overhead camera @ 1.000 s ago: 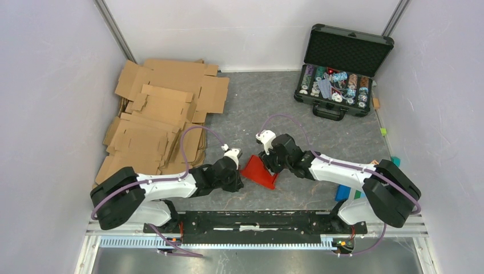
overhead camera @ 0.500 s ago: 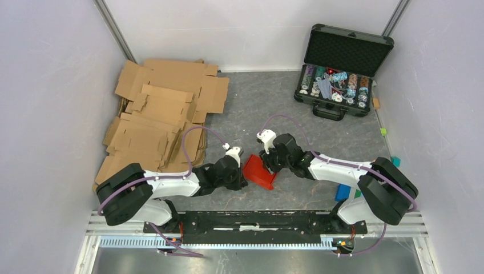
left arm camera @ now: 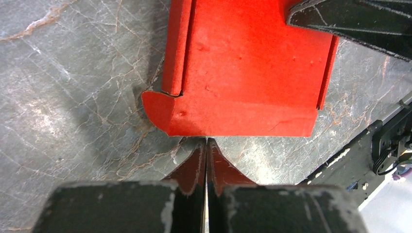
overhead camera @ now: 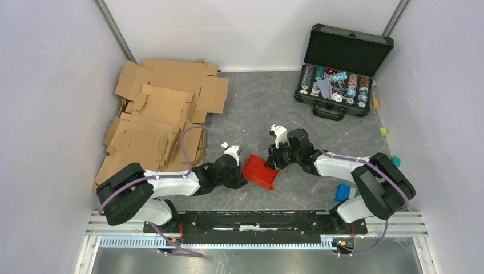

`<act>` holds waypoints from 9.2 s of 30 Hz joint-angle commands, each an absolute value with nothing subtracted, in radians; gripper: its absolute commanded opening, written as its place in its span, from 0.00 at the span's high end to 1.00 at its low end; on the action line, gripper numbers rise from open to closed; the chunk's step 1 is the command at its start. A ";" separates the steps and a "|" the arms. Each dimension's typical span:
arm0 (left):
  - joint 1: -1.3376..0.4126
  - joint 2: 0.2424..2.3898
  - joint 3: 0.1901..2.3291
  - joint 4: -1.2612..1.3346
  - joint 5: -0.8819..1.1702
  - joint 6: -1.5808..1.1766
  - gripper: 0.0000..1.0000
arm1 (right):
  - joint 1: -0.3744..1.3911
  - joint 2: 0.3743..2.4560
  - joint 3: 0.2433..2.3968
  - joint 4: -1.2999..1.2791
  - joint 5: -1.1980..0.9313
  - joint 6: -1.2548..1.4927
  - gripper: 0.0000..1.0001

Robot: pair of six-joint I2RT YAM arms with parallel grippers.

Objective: Fold the paper box

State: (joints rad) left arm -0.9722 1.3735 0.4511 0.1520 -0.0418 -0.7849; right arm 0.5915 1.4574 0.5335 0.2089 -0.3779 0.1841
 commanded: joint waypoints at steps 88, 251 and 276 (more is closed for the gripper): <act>-0.716 1.681 1.107 -0.364 0.328 -0.389 0.98 | 0.472 1.233 0.304 0.266 -0.558 0.298 0.49; -0.679 1.516 0.553 0.190 0.295 -0.787 0.81 | 0.661 1.071 0.398 -0.128 0.003 0.263 0.30; -0.699 1.454 0.483 0.261 0.266 -0.850 0.81 | 0.609 1.111 0.213 0.185 -0.158 0.446 0.91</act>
State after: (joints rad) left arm -0.6956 1.5059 0.5171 0.2008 0.2977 -0.8246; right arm 0.6323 1.0672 0.2813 0.1425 -0.1486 0.4068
